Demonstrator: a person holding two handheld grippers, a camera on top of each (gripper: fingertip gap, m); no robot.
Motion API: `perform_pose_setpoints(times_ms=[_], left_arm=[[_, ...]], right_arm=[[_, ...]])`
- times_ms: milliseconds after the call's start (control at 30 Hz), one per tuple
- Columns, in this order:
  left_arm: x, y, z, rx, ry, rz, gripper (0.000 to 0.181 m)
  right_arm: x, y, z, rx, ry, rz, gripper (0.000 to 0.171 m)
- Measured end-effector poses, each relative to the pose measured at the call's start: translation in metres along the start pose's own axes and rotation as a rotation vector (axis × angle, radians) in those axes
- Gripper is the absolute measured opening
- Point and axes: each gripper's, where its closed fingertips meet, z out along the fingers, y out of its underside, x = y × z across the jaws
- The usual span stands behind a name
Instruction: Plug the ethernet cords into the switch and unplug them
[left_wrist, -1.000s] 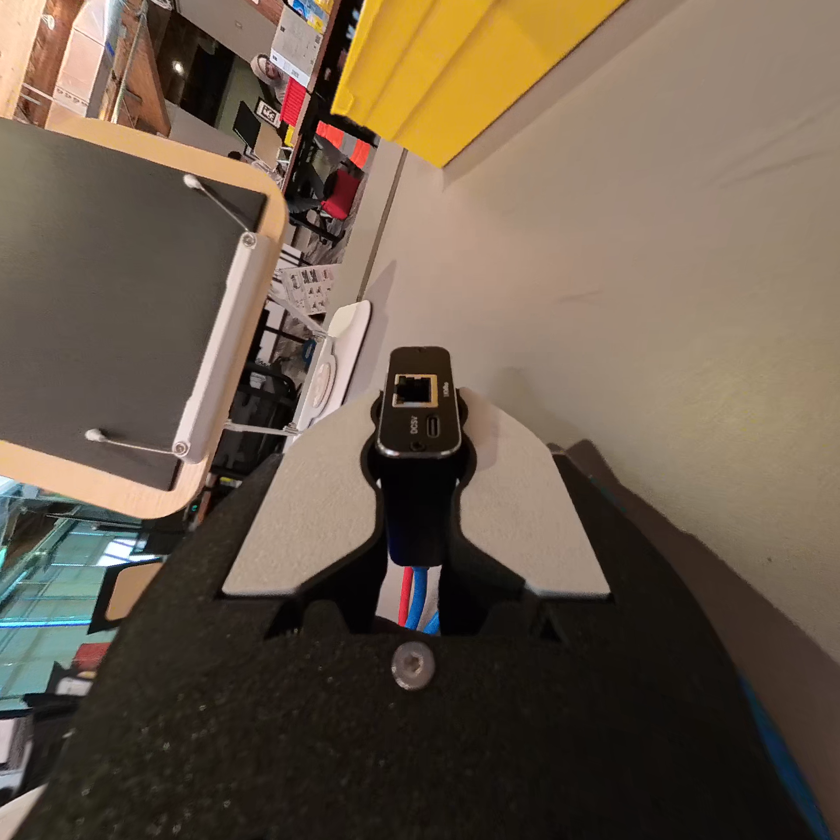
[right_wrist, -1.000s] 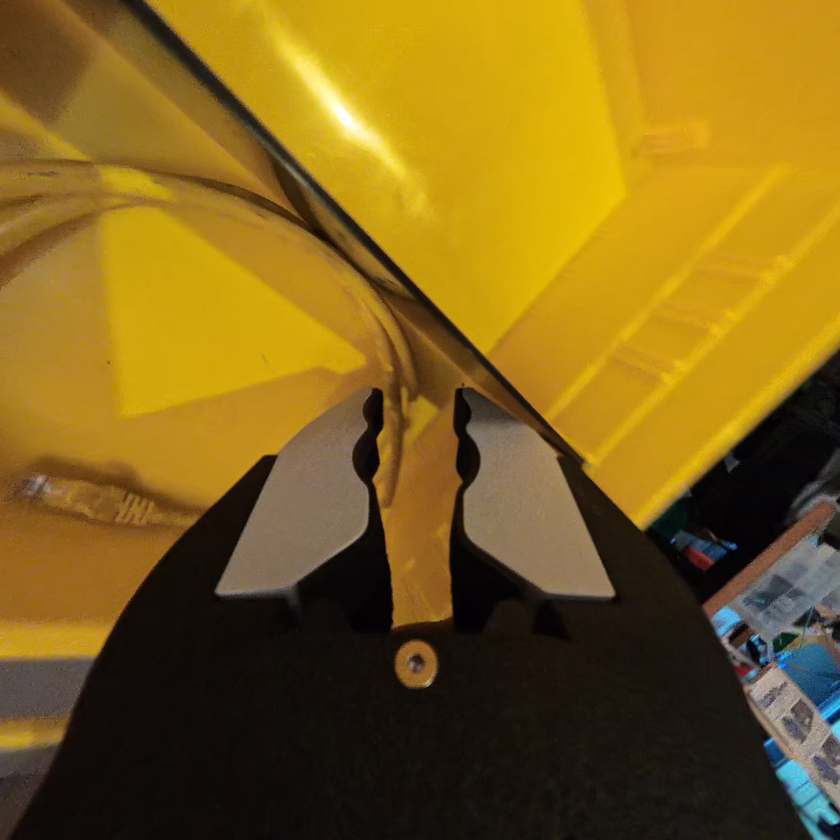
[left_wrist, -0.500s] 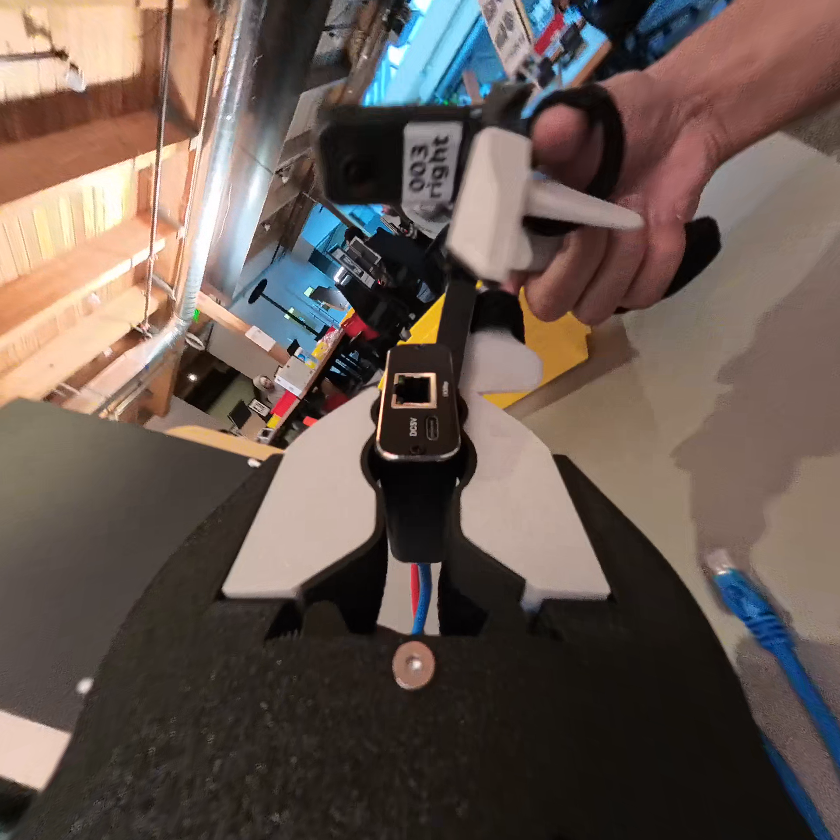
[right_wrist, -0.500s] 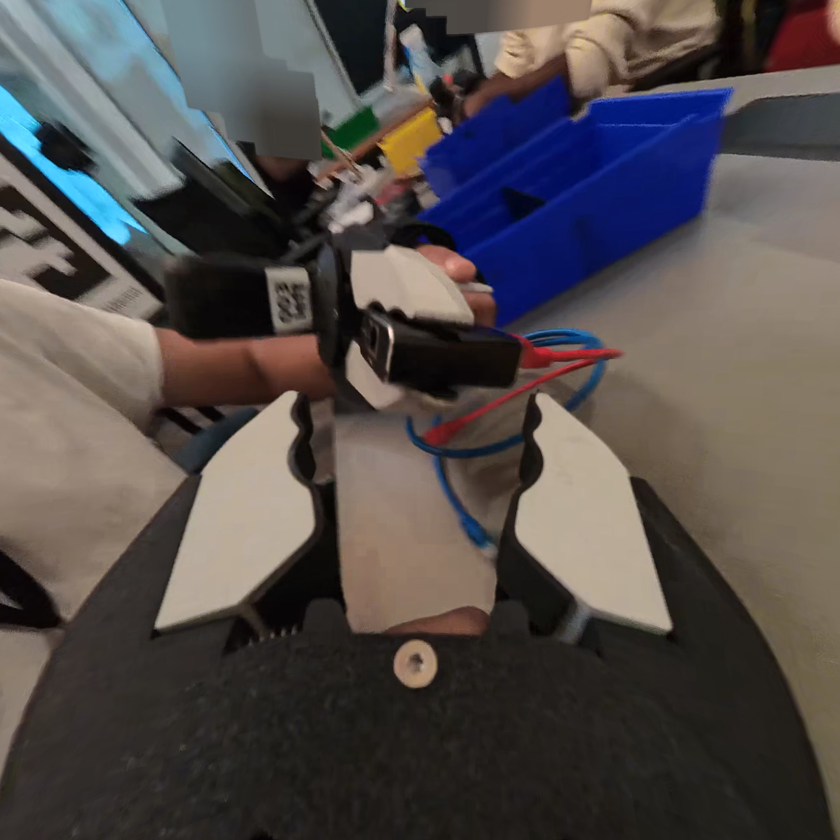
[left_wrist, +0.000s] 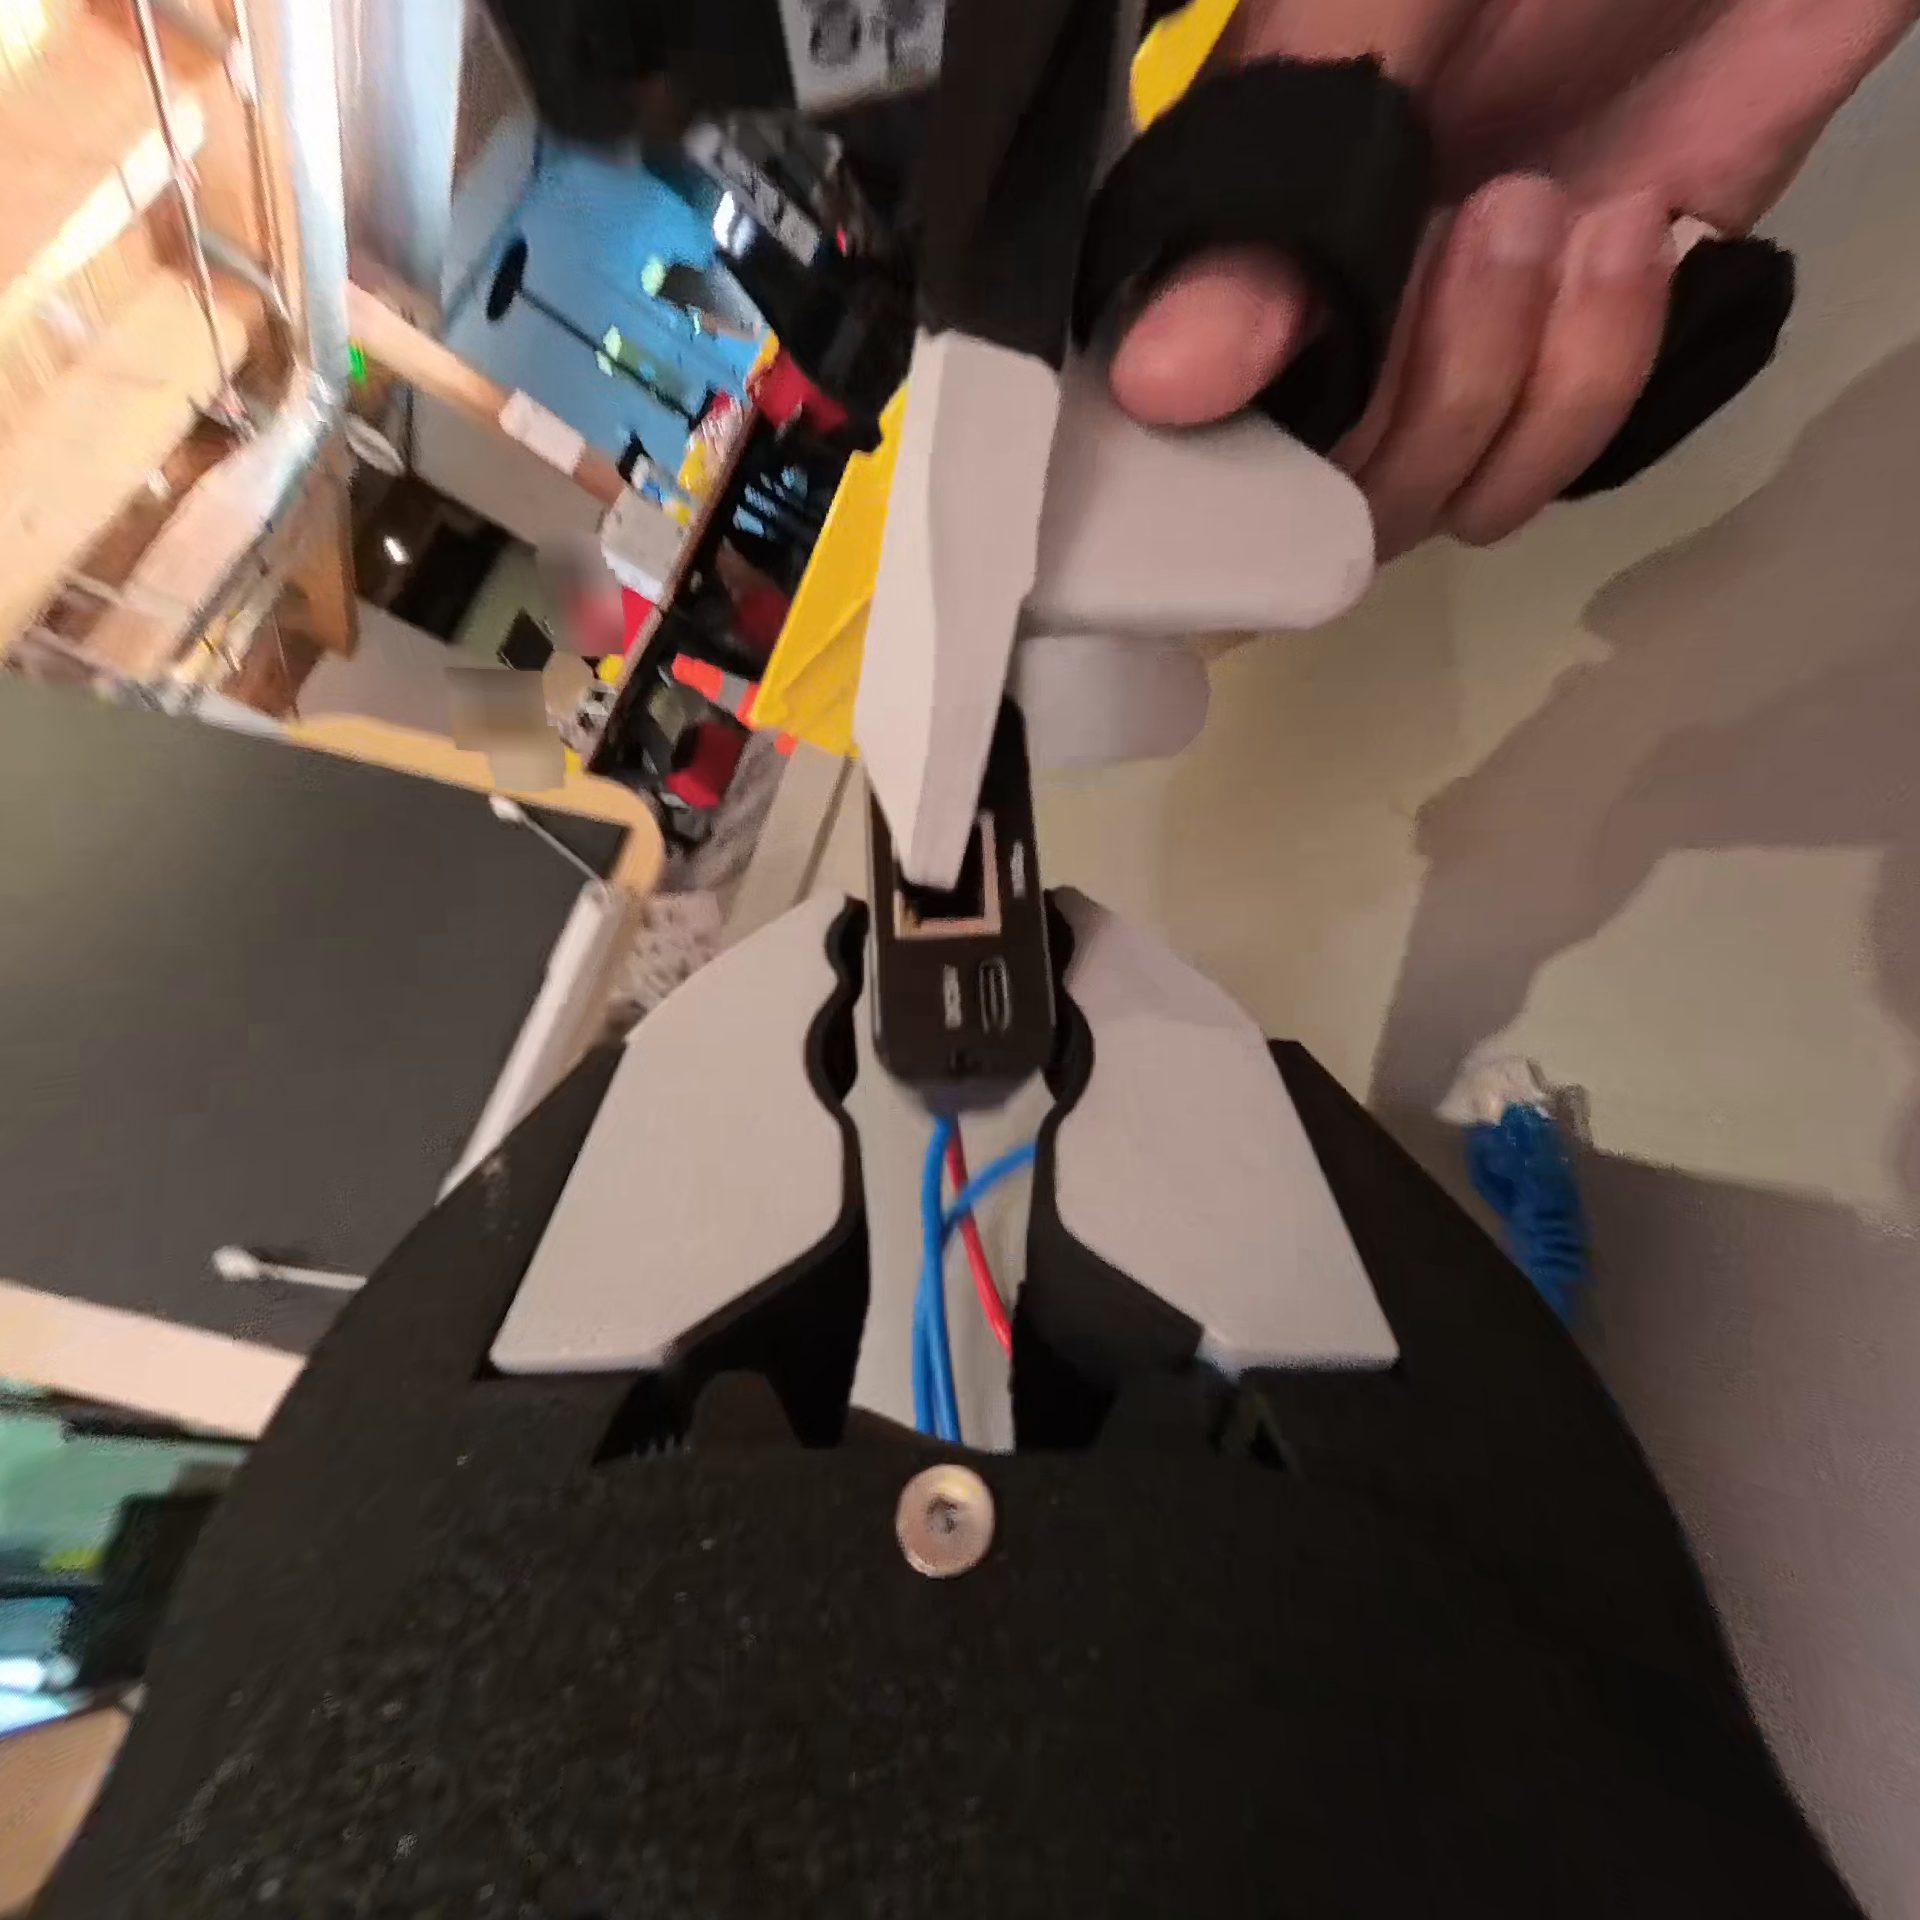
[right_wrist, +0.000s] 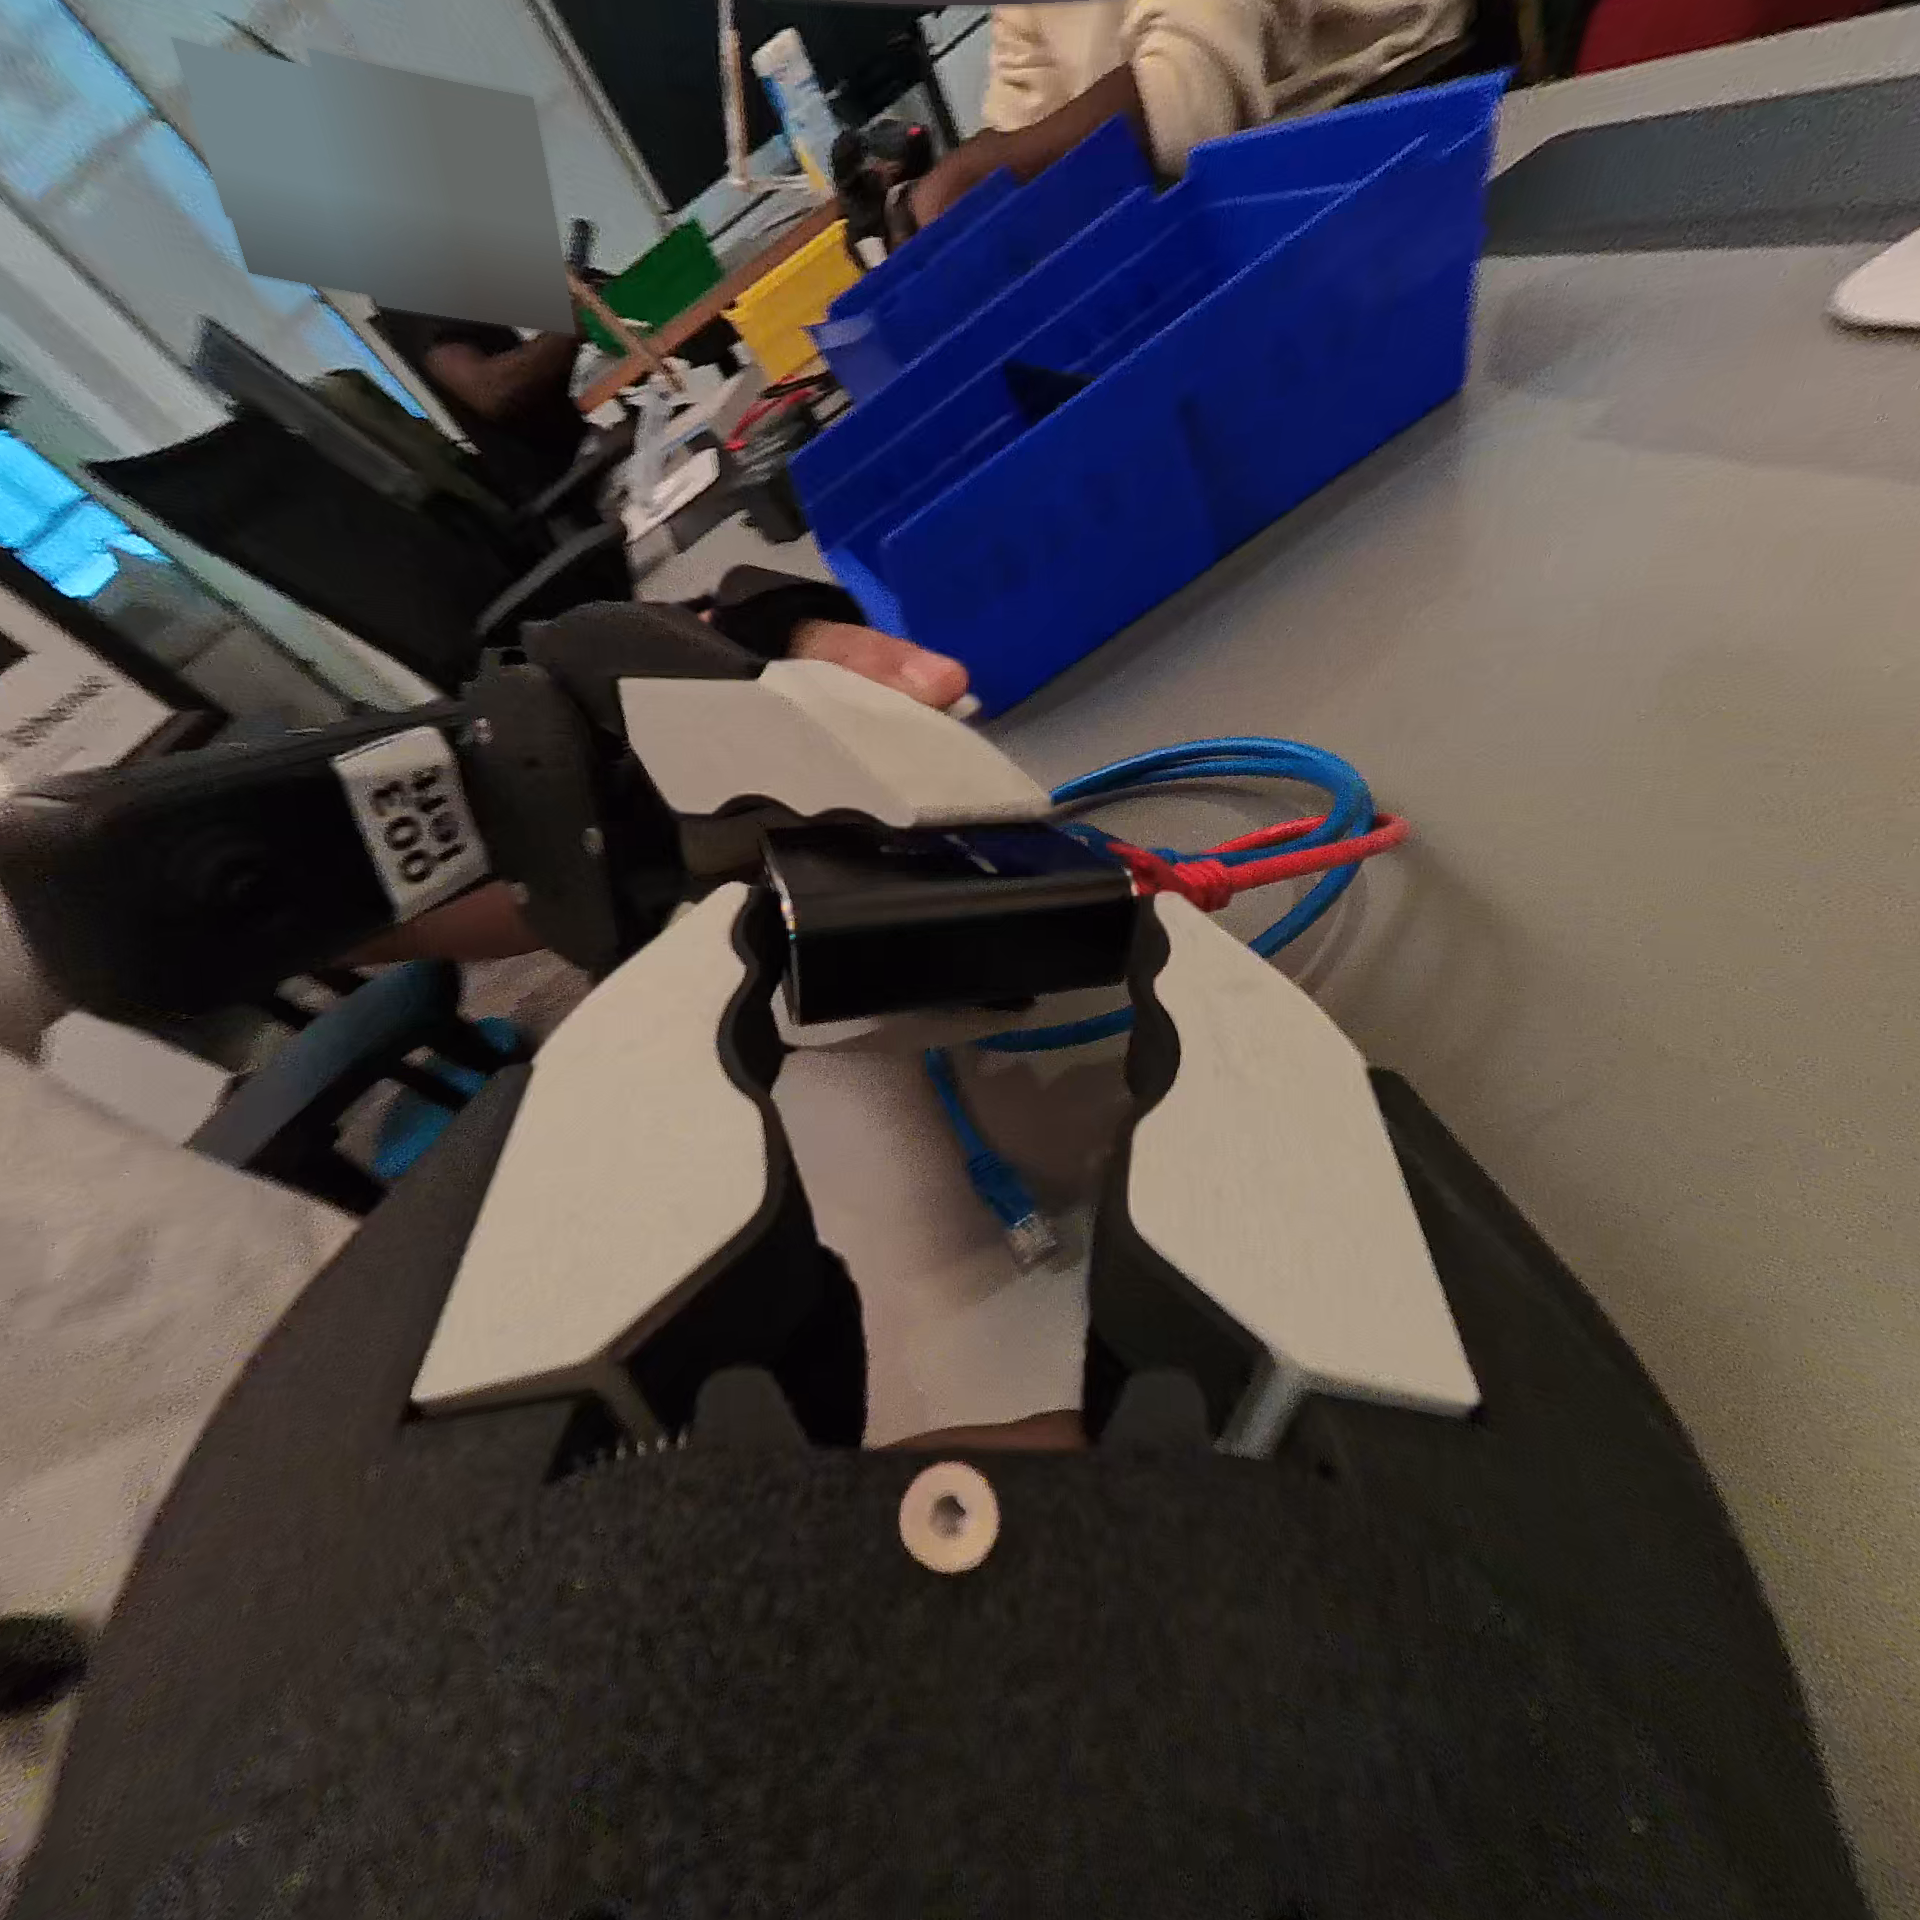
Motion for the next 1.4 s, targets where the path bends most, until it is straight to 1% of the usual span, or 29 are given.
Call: perform_pose_setpoints(times_ms=[100, 200, 300, 400, 467, 500, 533, 600, 667, 733, 767, 867, 900, 933, 967, 1000, 1067, 1167, 1200, 1300, 1333, 1400], left_arm=[[0.0, 0.028, -0.013, -0.142, -0.013, -0.126, 0.054], [0.003, 0.038, -0.022, -0.21, -0.067, -0.077, 0.054], [0.006, 0.034, -0.016, -0.257, -0.098, -0.061, 0.054], [0.006, 0.036, -0.006, -0.297, -0.129, -0.078, 0.048], [0.0, 0.037, -0.007, -0.307, -0.18, -0.042, 0.025], [0.0, 0.039, -0.009, -0.311, -0.174, -0.038, 0.025], [0.0, 0.039, -0.011, -0.297, -0.167, -0.047, 0.025], [-0.006, 0.037, -0.021, -0.261, -0.201, -0.065, 0.025], [-0.016, 0.029, -0.034, -0.179, -0.227, -0.097, 0.025], [-0.025, 0.016, -0.048, -0.049, -0.234, -0.165, 0.025], [-0.026, 0.011, -0.053, 0.007, -0.222, -0.212, 0.025], [-0.022, -0.006, -0.059, 0.142, -0.17, -0.289, 0.025], [-0.019, -0.01, -0.059, 0.165, -0.156, -0.287, 0.025], [-0.015, -0.013, -0.058, 0.18, -0.149, -0.28, 0.025], [-0.015, -0.013, -0.058, 0.188, -0.162, -0.273, 0.025], [-0.014, -0.011, -0.057, 0.183, -0.164, -0.281, 0.025], [-0.008, 0.001, -0.05, 0.116, -0.127, -0.304, 0.025], [0.001, 0.016, -0.044, 0.012, -0.103, -0.288, 0.026], [0.004, 0.018, -0.042, -0.009, -0.098, -0.283, 0.028], [0.005, 0.017, -0.039, -0.052, -0.108, -0.262, 0.035], [0.005, 0.018, -0.037, -0.081, -0.118, -0.248, 0.039], [0.006, 0.022, -0.033, -0.127, -0.118, -0.24, 0.04]], right_arm=[[0.022, -0.006, -0.006, 0.004, 0.212, -0.04, 0.065], [0.039, -0.012, -0.014, 0.032, 0.399, 0.023, 0.065], [0.035, -0.01, -0.006, 0.01, 0.52, -0.052, 0.065], [0.023, -0.003, 0.006, -0.055, 0.538, -0.115, 0.065], [0.018, 0.004, 0.01, -0.089, 0.521, -0.115, 0.065], [0.017, 0.007, 0.01, -0.109, 0.494, -0.133, 0.065], [0.012, 0.007, 0.009, -0.111, 0.433, -0.144, 0.064], [-0.003, -0.002, 0.001, -0.023, 0.245, -0.1, 0.058], [-0.002, -0.012, -0.015, 0.073, 0.091, 0.03, 0.057], [-0.009, -0.016, -0.021, 0.149, -0.158, 0.234, 0.065], [-0.013, -0.017, -0.021, 0.186, -0.253, 0.297, 0.069], [-0.033, -0.011, -0.009, 0.191, -0.407, 0.332, 0.077], [-0.038, -0.014, -0.005, 0.208, -0.417, 0.323, 0.075], [-0.04, -0.019, -0.003, 0.242, -0.41, 0.309, 0.064], [-0.04, -0.02, -0.002, 0.252, -0.404, 0.304, 0.057], [-0.039, -0.02, -0.001, 0.254, -0.404, 0.311, 0.056], [-0.031, -0.015, 0.001, 0.245, -0.328, 0.286, 0.053], [-0.022, -0.012, 0.005, 0.247, -0.143, 0.159, 0.053], [-0.017, -0.013, 0.005, 0.248, -0.065, 0.105, 0.053], [-0.002, -0.008, 0.008, 0.196, 0.242, -0.161, 0.052], [-0.001, -0.008, 0.009, 0.195, 0.309, -0.223, 0.051], [-0.011, -0.009, 0.011, 0.209, 0.327, -0.288, 0.05]])
